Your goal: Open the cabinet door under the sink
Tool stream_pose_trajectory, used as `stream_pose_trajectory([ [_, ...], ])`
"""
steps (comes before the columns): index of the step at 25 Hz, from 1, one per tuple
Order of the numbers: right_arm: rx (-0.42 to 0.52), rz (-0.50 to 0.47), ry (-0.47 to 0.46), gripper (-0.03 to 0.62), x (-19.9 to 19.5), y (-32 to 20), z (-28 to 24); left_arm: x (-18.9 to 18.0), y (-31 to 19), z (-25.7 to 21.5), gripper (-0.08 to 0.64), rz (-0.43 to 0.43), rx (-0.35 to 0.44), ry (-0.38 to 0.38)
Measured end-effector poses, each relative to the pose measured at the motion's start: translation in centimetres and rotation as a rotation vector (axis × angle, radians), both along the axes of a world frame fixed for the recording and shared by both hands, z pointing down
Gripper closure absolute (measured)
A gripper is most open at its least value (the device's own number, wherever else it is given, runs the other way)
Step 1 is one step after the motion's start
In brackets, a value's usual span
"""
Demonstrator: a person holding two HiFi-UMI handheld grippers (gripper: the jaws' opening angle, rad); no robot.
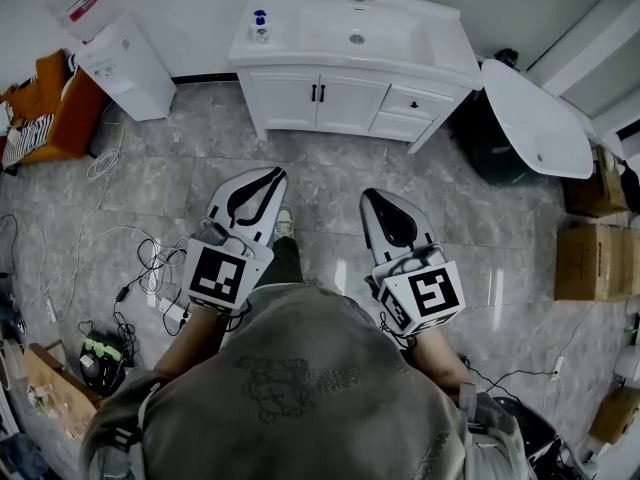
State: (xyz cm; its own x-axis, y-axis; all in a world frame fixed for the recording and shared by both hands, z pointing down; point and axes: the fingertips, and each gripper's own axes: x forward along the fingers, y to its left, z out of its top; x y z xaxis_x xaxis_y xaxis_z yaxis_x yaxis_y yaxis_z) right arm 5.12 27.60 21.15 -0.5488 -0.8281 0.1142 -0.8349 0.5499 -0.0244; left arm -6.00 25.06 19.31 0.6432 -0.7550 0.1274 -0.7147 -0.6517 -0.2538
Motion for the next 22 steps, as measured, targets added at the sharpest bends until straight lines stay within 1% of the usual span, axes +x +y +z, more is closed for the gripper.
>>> stream_pose_trajectory([
  [4, -0.005, 0.003, 0.004, 0.561, 0.1, -0.9, 0.3, 0.1, -1.0, 0.2, 0.534, 0.012, 0.001, -0.007],
  [11, -0.005, 0.032, -0.008, 0.561, -0.1, -3.8, 0.7, -0.5, -3.6, 1.2, 0.534, 0.012, -0.034, 0.000],
  [17, -0.029, 0.032, 0.007, 0.561, -0.9, -7.2, 1.4, -1.6, -7.4, 1.8, 0.534, 0.000, -0.071, 0.022],
  [22, -0.048, 0.034, 0.020, 0.561, -1.8, -11.0, 1.7, -2.5, -11.4, 2.0, 0.534, 0.007, -0.066, 0.018],
])
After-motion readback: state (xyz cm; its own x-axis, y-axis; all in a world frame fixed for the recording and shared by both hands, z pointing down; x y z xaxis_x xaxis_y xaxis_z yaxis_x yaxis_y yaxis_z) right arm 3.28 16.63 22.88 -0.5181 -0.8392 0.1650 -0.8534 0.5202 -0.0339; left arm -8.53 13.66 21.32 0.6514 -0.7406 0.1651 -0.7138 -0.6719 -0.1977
